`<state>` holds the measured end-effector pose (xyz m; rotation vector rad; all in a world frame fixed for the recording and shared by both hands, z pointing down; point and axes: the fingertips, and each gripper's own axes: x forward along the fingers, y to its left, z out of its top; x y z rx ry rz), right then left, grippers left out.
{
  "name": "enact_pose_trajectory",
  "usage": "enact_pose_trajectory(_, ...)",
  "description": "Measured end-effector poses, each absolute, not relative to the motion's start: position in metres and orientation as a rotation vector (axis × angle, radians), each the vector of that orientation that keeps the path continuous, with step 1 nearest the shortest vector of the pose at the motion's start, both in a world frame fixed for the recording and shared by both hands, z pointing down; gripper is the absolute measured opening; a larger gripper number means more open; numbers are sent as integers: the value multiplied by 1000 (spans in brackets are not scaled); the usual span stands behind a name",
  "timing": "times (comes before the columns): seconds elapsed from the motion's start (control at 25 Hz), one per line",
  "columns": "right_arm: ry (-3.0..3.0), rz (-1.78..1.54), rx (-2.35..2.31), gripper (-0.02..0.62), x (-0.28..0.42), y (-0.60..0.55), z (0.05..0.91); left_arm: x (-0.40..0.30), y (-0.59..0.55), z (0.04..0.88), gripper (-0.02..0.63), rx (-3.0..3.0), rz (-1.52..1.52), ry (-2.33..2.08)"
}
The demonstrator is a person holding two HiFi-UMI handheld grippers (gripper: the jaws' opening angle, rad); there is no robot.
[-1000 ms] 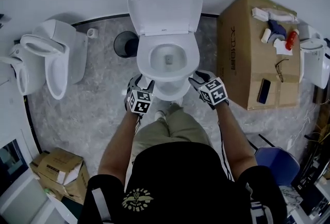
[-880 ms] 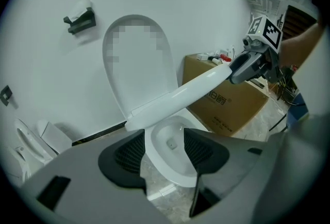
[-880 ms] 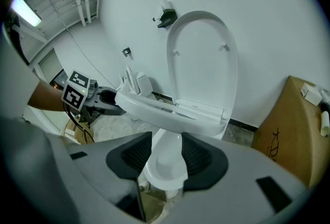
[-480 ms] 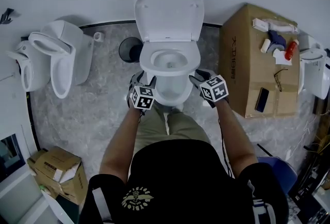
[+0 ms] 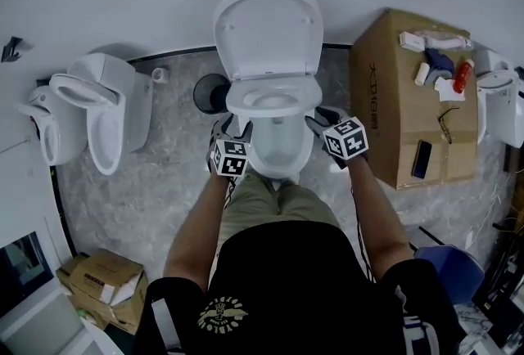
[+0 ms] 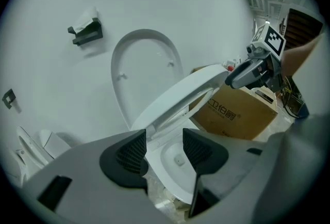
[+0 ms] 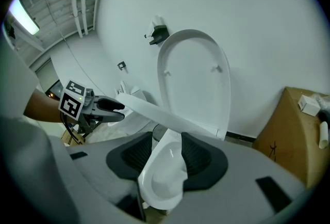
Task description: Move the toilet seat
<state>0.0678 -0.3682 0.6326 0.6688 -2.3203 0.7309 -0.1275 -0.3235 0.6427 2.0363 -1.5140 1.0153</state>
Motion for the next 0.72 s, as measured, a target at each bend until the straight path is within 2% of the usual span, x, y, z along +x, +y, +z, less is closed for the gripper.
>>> enact_pose_trajectory(0.72,-2310,748,872,198,45,-464,603,-149,-416,612,229,2145,966,-1454)
